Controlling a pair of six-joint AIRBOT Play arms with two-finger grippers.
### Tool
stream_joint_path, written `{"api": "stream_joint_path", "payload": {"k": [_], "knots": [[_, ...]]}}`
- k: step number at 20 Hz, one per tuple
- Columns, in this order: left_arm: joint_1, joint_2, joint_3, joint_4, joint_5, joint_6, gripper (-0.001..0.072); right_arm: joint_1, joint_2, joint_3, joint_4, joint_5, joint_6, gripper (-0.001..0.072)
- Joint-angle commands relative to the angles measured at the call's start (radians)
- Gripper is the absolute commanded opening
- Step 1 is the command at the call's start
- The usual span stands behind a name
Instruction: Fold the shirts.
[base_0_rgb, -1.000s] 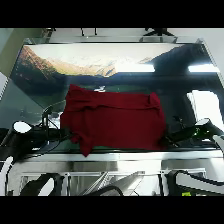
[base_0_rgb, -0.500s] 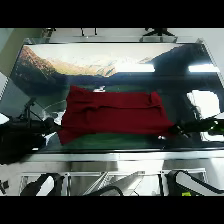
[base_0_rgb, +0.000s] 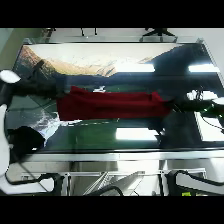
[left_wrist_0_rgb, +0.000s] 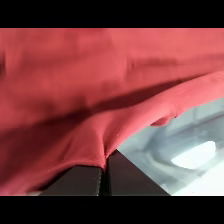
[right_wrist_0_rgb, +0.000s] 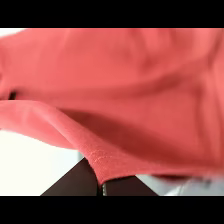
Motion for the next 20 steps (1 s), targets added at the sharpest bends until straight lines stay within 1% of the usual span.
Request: {"api": "stream_joint_path", "payload": {"k": [1, 3, 5, 8, 9, 10, 11, 12, 15, 16, 17, 18, 19, 20], "knots": [[-0.067, -0.254, 0.267, 0.070, 0.037, 0.003, 0.0013, 0.093, -0.151, 0.102, 0.042, -0.166, -0.056, 0.0018], [-0.085, -0.377, 0.356, 0.070, 0.042, 0.029, 0.0013, 0.127, -0.234, 0.133, 0.042, -0.209, -0.073, 0.0018], [-0.097, -0.486, 0.428, 0.087, 0.037, 0.029, 0.0013, 0.138, -0.294, 0.138, 0.042, -0.238, -0.074, 0.0018], [-0.100, -0.592, 0.530, 0.087, 0.032, 0.036, 0.0014, 0.122, -0.342, 0.140, 0.039, -0.245, -0.096, 0.0019], [-0.100, -0.619, 0.566, 0.086, 0.022, 0.035, 0.0015, 0.114, -0.343, 0.143, 0.033, -0.246, -0.106, 0.0026], [-0.100, -0.639, 0.598, 0.086, 0.001, 0.035, 0.0018, 0.109, -0.343, 0.150, 0.034, -0.241, -0.118, 0.0052], [-0.100, -0.649, 0.620, 0.085, -0.014, 0.035, 0.0232, 0.098, -0.342, 0.164, 0.031, -0.231, -0.118, 0.0204], [-0.100, -0.650, 0.631, 0.082, -0.018, 0.031, 0.0685, 0.086, -0.341, 0.187, 0.020, -0.207, -0.118, 0.0297], [-0.085, -0.606, 0.633, 0.078, -0.002, 0.023, 0.0683, 0.049, -0.339, 0.314, -0.035, -0.094, -0.115, 0.0309], [-0.074, -0.579, 0.624, 0.078, 0.008, 0.023, 0.0682, 0.040, -0.338, 0.353, -0.075, -0.075, -0.088, 0.0432], [-0.060, -0.554, 0.620, 0.078, 0.010, 0.021, 0.0682, 0.034, -0.338, 0.387, -0.146, -0.076, -0.027, 0.0557], [-0.045, -0.527, 0.620, 0.077, -0.001, 0.007, 0.0682, 0.029, -0.341, 0.406, -0.212, -0.083, 0.020, 0.0606], [-0.033, -0.506, 0.620, 0.077, -0.014, -0.006, 0.0682, 0.029, -0.348, 0.410, -0.249, -0.082, 0.043, 0.0606], [-0.022, -0.486, 0.620, 0.076, -0.031, -0.022, 0.0682, 0.030, -0.364, 0.410, -0.249, -0.066, 0.045, 0.0605]]}}
